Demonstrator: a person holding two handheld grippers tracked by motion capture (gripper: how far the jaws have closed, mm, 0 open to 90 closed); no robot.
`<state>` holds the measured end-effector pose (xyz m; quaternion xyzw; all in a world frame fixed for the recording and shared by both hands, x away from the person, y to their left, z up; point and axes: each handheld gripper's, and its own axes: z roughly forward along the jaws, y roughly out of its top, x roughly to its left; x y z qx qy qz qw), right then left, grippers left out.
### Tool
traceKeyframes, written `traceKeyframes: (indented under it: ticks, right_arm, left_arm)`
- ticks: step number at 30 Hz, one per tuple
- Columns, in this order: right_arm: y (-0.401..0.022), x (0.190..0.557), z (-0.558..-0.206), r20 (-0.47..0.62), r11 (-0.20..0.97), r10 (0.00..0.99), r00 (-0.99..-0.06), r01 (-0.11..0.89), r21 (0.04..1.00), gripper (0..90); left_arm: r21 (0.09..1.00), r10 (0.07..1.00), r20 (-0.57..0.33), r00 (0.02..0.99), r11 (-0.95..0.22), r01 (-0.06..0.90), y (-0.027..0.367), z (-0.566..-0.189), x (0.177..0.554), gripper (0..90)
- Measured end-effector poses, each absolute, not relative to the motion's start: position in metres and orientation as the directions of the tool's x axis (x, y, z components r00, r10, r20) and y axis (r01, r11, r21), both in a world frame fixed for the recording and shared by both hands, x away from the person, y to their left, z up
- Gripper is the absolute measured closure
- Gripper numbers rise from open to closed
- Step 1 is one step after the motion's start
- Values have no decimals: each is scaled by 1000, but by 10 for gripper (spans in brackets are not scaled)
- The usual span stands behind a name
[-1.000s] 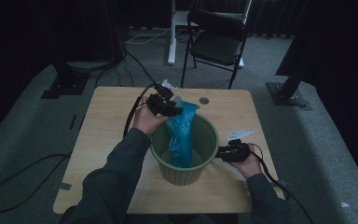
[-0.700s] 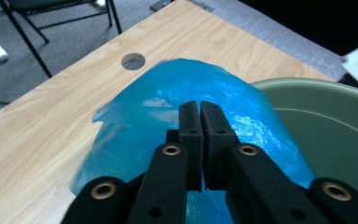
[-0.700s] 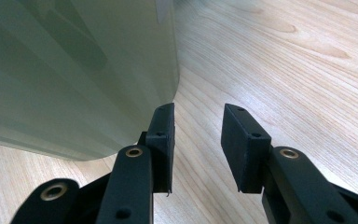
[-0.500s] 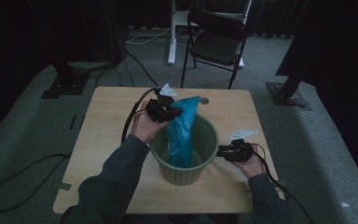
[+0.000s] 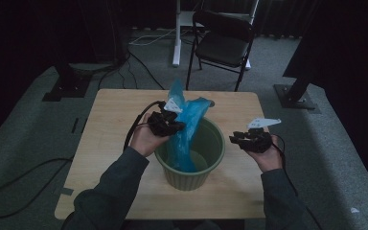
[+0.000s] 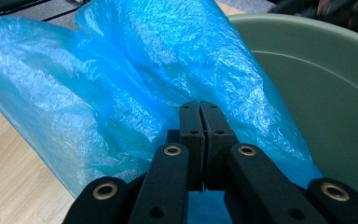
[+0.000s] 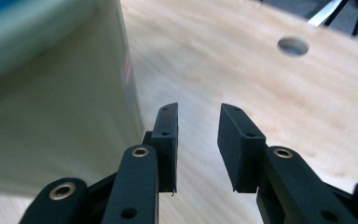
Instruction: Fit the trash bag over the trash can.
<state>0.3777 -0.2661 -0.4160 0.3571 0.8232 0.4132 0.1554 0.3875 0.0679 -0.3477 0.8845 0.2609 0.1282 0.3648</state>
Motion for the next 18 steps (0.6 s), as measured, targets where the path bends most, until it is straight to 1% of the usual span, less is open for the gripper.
traceKeyframes:
  ticks: [9, 14, 18]
  right_arm:
    - [-252, 390, -377, 30, 366, 716, -698, 412, 835, 662]
    - [-241, 395, -362, 40, 348, 699, -714, 389, 853, 631]
    - [-232, 398, -356, 35, 358, 683, -729, 377, 854, 611]
  left_arm:
    - [711, 557, 32, 830, -596, 373, 71, -351, 386, 873]
    - [709, 553, 34, 832, -600, 370, 70, -353, 384, 869]
    - [706, 549, 33, 835, -604, 369, 69, -355, 382, 866]
